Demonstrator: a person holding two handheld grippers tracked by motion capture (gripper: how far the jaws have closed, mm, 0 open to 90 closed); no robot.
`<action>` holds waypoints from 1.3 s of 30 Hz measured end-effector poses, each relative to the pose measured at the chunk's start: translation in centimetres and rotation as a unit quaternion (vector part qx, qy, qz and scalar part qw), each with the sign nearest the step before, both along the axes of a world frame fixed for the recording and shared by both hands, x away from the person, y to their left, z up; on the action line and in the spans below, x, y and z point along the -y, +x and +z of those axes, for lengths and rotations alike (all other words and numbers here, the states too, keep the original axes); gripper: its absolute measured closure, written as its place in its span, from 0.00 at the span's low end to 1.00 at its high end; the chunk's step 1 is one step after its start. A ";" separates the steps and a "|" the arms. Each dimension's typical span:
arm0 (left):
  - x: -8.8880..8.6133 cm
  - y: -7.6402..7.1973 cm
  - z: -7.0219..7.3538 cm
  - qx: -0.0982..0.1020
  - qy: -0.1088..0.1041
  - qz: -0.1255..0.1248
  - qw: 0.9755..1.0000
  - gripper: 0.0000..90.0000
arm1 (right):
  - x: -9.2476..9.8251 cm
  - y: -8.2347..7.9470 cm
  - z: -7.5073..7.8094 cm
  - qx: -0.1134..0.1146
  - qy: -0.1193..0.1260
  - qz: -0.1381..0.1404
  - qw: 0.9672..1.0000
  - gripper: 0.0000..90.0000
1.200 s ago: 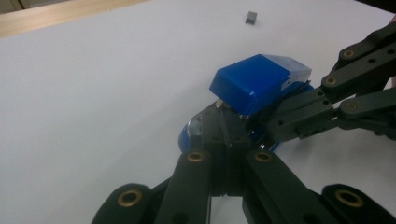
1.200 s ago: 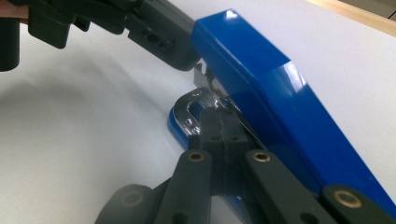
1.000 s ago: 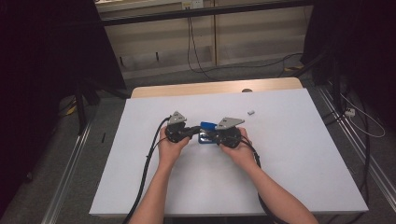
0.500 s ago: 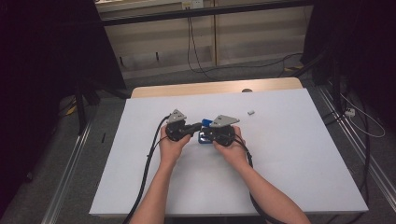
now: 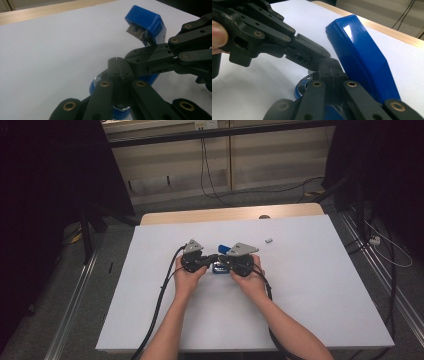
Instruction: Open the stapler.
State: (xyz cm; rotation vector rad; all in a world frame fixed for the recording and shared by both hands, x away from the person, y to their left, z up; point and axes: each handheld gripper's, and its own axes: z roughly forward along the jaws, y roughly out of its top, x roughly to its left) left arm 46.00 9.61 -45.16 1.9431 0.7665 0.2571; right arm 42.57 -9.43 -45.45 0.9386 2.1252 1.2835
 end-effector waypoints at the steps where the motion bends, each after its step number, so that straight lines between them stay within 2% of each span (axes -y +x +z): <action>1: 0.0 0.0 0.0 -0.003 -0.003 0.002 1.000 1.00 | -0.1 0.0 0.0 0.003 -0.005 -0.001 1.000 1.00; 5: 0.1 -0.1 0.0 0.000 0.005 0.003 1.000 1.00 | -0.3 -0.3 0.1 0.019 -0.023 -0.011 0.999 1.00; 8: 0.2 -0.2 -0.1 0.002 0.017 0.005 1.000 1.00 | -0.1 -0.4 0.3 0.027 -0.023 -0.023 0.999 1.00; 11: 0.2 -0.2 -0.3 0.004 0.029 0.004 1.000 1.00 | 0.0 -0.4 0.6 0.023 -0.020 -0.032 0.999 1.00; 16: 0.2 -0.2 -0.4 0.004 0.032 0.006 0.999 1.00 | 0.1 -0.6 0.9 0.036 -0.040 -0.046 0.998 1.00; 17: 0.2 -0.2 -0.4 0.007 0.035 0.007 0.999 1.00 | 0.1 -0.6 0.9 0.032 -0.037 -0.047 0.998 1.00; 19: 0.2 -0.3 -0.4 0.005 0.029 0.006 1.000 1.00 | 0.2 -0.6 1.1 0.034 -0.037 -0.057 0.997 1.00; 20: 0.1 -0.3 -0.5 0.005 0.029 0.006 1.000 1.00 | 0.4 -0.6 1.1 0.029 -0.029 -0.058 0.997 1.00; 24: 0.1 -0.2 -0.5 0.003 0.026 0.005 1.000 1.00 | 1.0 -0.7 1.5 0.035 -0.035 -0.077 0.996 1.00; 26: 0.0 -0.2 -0.5 0.000 0.022 0.003 1.000 1.00 | 1.3 -0.8 1.7 0.035 -0.030 -0.082 0.996 1.00; 29: 0.0 -0.2 -0.5 0.001 0.025 0.003 1.000 1.00 | 1.6 -0.8 2.0 0.038 -0.027 -0.090 0.995 1.00; 33: 0.2 -0.3 -0.5 0.007 0.030 0.005 1.000 1.00 | 2.2 -0.7 2.1 0.042 -0.037 -0.101 0.993 1.00; 35: 0.1 -0.3 -0.5 0.003 0.026 0.005 1.000 1.00 | 2.7 -0.7 2.2 0.037 -0.029 -0.101 0.994 1.00; 39: 0.2 -0.3 -0.5 0.004 0.030 0.008 1.000 1.00 | 3.2 -0.8 2.2 0.041 -0.041 -0.105 0.993 1.00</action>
